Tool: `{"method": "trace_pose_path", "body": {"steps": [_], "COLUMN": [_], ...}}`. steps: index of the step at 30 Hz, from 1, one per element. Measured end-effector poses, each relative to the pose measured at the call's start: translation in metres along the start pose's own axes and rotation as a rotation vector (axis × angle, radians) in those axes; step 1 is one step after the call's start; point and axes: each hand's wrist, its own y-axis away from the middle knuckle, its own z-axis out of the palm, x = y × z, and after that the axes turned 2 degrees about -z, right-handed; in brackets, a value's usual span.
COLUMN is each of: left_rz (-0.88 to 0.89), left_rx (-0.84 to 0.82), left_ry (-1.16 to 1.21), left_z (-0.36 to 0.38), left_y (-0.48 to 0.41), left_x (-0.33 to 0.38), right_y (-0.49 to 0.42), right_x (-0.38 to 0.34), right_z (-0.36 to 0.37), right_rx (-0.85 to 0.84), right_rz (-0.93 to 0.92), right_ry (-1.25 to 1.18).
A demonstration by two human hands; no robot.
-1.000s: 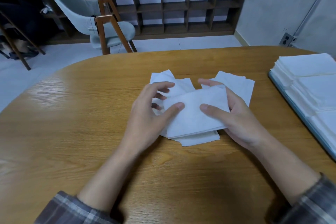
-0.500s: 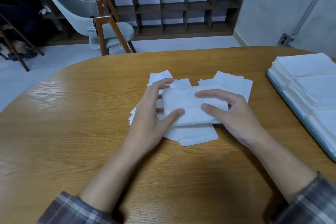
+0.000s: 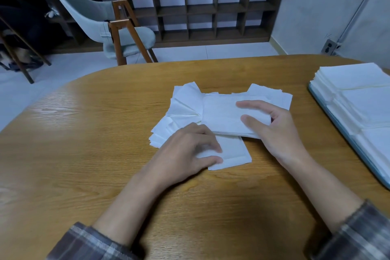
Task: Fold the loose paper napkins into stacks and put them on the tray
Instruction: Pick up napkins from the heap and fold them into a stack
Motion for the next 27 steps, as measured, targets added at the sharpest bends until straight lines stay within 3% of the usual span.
{"method": "trace_pose_path", "body": {"steps": [8,16,21,27], "left_rz": [0.040,-0.028,-0.070,-0.124], "left_rx": [0.082,0.291,0.347,0.264], "left_ry": [-0.024,0.237,0.308,0.420], "left_z": [0.001,-0.008,-0.007,-0.006], "left_y": [0.002,0.004,0.003,0.002], "left_x": [0.005,0.019,0.022,0.022], "right_y": [0.001,0.001,0.007,0.010], "right_x": [-0.001,0.000,-0.005,-0.006], "right_z": [0.001,0.002,0.002,0.008], "right_rx": [-0.037,-0.073,-0.201,-0.129], "right_rz": [-0.018,-0.066,-0.155,-0.104], "right_ry": [0.009,0.035,0.018,-0.024]}}
